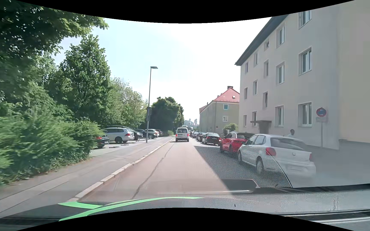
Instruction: Follow the waypoints while adhering to traffic rules and regulations
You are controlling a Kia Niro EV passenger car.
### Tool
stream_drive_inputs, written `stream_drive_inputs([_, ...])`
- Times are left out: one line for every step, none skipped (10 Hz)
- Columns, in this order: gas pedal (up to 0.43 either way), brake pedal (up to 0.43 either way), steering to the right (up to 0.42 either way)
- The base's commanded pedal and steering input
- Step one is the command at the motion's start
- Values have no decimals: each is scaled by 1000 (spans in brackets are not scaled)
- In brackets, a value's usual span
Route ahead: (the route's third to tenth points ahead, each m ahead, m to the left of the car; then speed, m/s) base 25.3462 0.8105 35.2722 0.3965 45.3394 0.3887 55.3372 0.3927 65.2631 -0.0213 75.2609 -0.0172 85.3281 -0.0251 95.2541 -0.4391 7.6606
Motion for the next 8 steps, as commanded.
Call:
stream_drive_inputs([28,0,0])
stream_drive_inputs([28,0,0])
stream_drive_inputs([28,0,0])
stream_drive_inputs([39,0,0])
stream_drive_inputs([39,0,0])
stream_drive_inputs([39,0,0])
stream_drive_inputs([47,0,1])
stream_drive_inputs([47,0,2])
